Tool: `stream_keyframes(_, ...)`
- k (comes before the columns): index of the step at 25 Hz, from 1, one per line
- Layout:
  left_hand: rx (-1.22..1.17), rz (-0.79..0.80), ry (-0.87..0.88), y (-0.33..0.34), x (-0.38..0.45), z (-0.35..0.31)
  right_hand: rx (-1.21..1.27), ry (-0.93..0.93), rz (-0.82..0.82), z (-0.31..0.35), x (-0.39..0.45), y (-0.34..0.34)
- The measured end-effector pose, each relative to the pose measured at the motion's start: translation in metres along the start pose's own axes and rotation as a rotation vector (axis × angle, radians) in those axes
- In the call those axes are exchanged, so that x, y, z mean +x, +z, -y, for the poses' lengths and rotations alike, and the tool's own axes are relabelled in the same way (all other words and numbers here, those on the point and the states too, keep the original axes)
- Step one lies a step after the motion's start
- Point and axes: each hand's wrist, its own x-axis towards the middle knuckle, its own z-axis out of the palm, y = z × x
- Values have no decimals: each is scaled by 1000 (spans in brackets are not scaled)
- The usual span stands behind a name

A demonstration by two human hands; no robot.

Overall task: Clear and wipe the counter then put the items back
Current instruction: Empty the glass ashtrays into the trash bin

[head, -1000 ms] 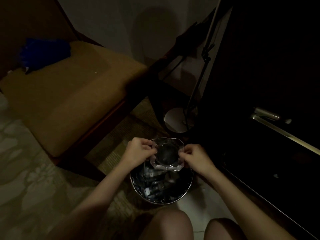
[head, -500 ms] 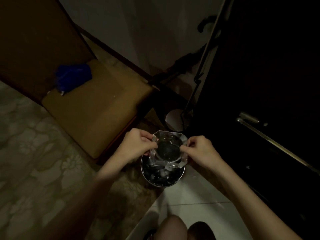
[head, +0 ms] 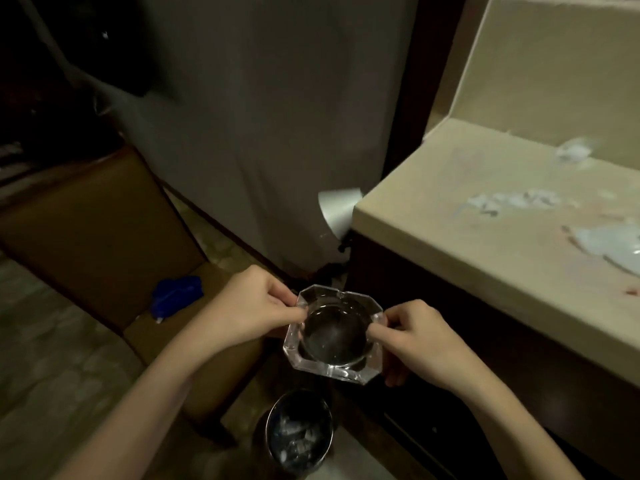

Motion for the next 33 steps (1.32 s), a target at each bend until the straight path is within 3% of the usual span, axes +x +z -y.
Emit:
stream_keyframes(5,26,-8,191,-11,4,-105,-15,-55,-160,43,-39,-79)
stream_keyframes(15,-49,266,348,44,146,-235,62,112,-438,15,1,-224)
stream_keyframes(19,43,308,358,70,224,-267,68,197,-533,-9,50,-268)
stream_keyframes(23,177,215,368,91,286,-287,-12,250,-614,-27,100,-300)
stream_keyframes(26,245,144,365,101,311,-296,-41,294,-645,-38,127,-315)
stream_keyframes(33,348,169,367,114,334,-299,-195,404,-595,-53,144,-326)
